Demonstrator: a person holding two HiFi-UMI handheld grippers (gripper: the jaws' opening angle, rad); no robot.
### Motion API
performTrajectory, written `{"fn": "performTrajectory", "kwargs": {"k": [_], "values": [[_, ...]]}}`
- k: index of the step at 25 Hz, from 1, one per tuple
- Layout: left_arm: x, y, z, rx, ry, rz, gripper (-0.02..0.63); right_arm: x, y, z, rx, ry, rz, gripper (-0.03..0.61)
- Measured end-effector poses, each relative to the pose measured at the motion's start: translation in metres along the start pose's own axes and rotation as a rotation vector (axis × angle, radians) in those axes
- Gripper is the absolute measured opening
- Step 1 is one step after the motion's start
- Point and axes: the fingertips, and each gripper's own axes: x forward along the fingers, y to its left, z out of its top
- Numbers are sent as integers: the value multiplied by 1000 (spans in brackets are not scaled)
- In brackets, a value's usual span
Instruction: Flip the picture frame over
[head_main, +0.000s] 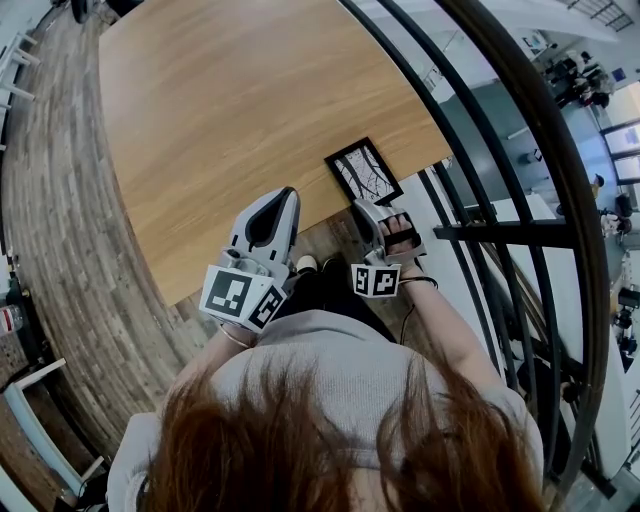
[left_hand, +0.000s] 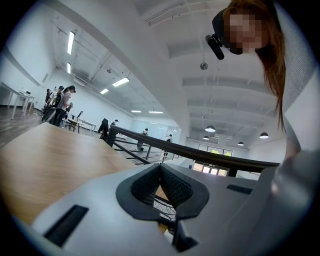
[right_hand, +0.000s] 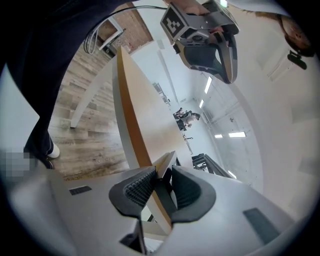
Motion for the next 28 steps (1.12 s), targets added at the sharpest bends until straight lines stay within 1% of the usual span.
{"fn": "performTrajectory", "kwargs": {"k": [4,6,10,15,17,18,20,22,25,28], "values": [[2,-1,1,2,2,-2,6,2,-2,1,18,45,74,91],[3,-3,0,4,4,-4,6,3,-3,0,53,57,102,97],[3,-5,2,12,3,-5,6,3,-7,0,121,47,143,111],[2,-5,2,15,0,1,6,4,-13,-3,181,55,203,160],[2,-5,2,17,-2,4,6,5,-15,-4,184,58,237,192],[2,-5,3,18,-3,5,6,6,-13,-5,176,60,260,201],[1,-4,4,19,-6,7,6,6,-8,-7,146,65,295,243],[1,-3,5,19,-8,10,6,5,-4,-8,123,63,295,244],[1,-3,4,19,-6,15,6,6,-1,-10,117,63,287,245],[0,-3,4,20,-2,19,6,8,4,-11,155,69,309,252]]}}
